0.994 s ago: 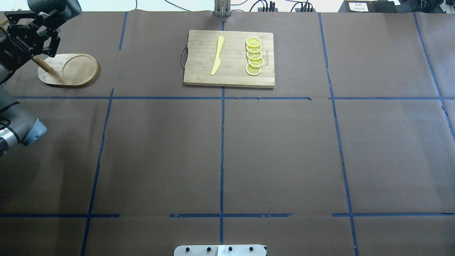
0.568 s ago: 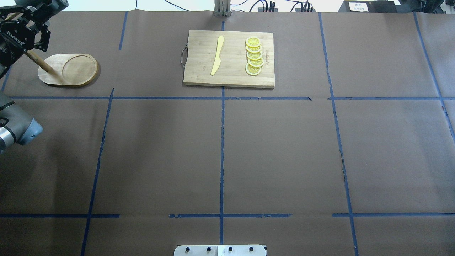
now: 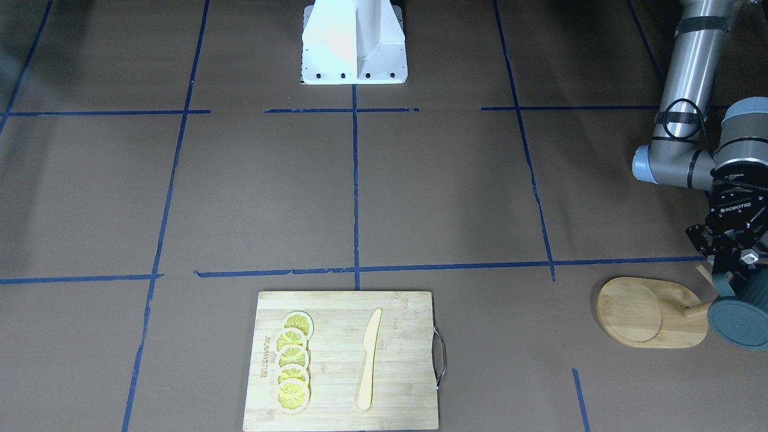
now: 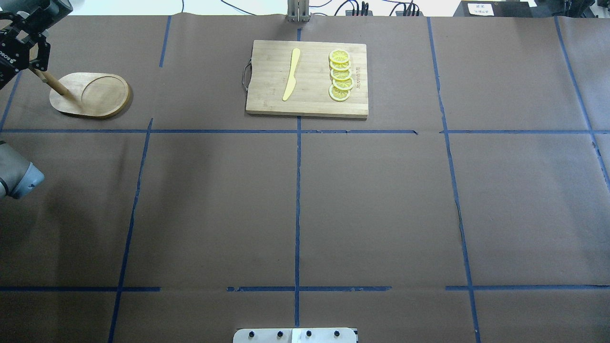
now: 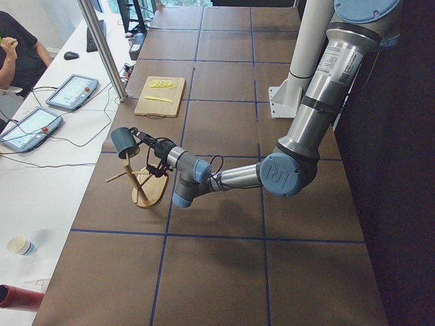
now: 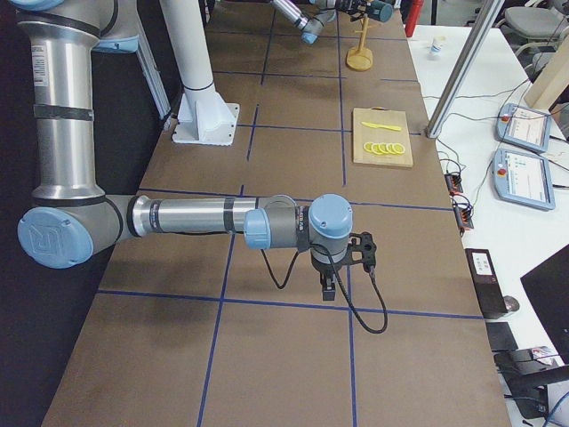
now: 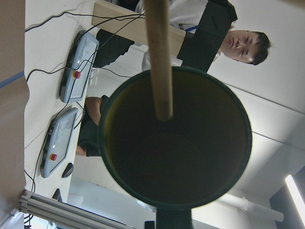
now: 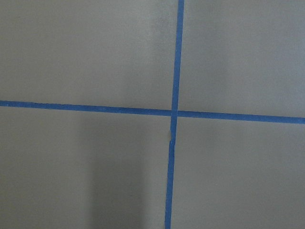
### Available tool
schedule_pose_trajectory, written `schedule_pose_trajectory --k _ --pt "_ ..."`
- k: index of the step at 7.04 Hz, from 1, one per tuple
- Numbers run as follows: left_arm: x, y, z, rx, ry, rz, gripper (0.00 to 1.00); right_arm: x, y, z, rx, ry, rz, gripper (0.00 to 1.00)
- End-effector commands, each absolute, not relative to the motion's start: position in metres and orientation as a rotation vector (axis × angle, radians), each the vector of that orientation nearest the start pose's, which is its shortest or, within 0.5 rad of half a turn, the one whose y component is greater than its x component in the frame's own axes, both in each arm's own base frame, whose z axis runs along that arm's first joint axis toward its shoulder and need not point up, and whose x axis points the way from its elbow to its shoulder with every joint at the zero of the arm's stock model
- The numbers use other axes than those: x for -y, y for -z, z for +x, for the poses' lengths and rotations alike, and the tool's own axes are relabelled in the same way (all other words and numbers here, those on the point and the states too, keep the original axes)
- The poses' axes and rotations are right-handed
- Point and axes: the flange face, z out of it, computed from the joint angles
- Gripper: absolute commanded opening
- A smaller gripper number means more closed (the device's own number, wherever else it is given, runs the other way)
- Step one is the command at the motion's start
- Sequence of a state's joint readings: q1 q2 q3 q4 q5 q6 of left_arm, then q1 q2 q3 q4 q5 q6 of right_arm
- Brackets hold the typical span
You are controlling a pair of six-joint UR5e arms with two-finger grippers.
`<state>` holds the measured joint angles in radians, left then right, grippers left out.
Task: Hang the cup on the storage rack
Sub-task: 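Tilt the mug with the left gripper to hook its handle on a rack peg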
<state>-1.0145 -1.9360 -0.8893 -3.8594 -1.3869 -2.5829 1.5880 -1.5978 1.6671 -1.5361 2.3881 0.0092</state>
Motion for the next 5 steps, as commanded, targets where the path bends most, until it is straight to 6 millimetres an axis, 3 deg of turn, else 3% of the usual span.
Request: schedule_pose_trajectory --k 1,3,5 --pt "0.547 -0.581 0.163 -2.276 1.438 0.096 0.01 0.485 -0.618 0.07 0.815 0.017 0.102 1.0" --pt "0.534 -0.593 0.156 -2.284 1.432 0.092 0.01 0.485 -0.618 0.069 0.816 0.018 0.102 1.0" --pt "0.532 -0.594 0.16 -2.281 1.431 0.081 0.06 0.485 -0.616 0.069 0.815 0.019 0.104 1.0"
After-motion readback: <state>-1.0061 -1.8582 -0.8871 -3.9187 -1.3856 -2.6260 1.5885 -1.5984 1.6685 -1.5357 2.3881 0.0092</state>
